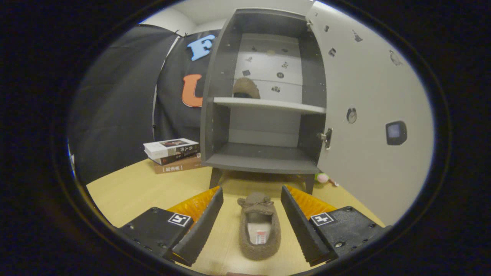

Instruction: Open the shoe cabinet door, grab the shoes and put them into the shoe cabinet, then close the shoe cabinet door.

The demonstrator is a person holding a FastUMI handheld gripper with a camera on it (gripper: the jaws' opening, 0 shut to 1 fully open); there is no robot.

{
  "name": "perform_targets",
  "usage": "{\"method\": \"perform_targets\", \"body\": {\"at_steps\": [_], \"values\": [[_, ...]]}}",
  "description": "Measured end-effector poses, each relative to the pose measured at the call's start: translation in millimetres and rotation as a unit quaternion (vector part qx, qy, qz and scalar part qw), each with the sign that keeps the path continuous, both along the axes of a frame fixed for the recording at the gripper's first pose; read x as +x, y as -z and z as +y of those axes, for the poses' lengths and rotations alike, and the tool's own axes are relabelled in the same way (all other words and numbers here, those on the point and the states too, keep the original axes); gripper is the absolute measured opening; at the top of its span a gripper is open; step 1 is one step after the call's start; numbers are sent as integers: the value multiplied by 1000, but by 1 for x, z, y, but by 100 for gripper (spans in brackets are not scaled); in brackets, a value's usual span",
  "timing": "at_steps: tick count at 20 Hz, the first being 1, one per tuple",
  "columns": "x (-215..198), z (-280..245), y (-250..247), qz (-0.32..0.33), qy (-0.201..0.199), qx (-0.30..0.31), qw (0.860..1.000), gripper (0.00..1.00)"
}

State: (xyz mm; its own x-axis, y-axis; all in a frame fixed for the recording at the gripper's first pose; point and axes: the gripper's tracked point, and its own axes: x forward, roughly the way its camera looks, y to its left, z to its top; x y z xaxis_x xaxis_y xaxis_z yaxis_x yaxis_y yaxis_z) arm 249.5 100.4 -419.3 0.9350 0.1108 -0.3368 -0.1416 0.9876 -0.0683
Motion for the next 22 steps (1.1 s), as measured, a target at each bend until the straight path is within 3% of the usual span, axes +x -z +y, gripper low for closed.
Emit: {"method": "perform_targets", "body": {"at_steps": [3,5,6,7,8,10,11,14,16,17,22], "values": [[16,7,50,81,-1,17,997,93],[21,11,83,141,0,35,989,80],[25,9,96,160,2,39,986,68],[29,9,97,157,2,36,987,66],[38,5,98,147,6,26,989,56],[40,6,114,187,1,41,982,36],[38,5,114,202,8,59,978,35],[45,6,117,183,2,62,981,31],[41,6,106,165,-2,80,983,13],[39,6,100,155,-9,83,984,11],[28,-12,45,93,-9,69,993,10]]}}
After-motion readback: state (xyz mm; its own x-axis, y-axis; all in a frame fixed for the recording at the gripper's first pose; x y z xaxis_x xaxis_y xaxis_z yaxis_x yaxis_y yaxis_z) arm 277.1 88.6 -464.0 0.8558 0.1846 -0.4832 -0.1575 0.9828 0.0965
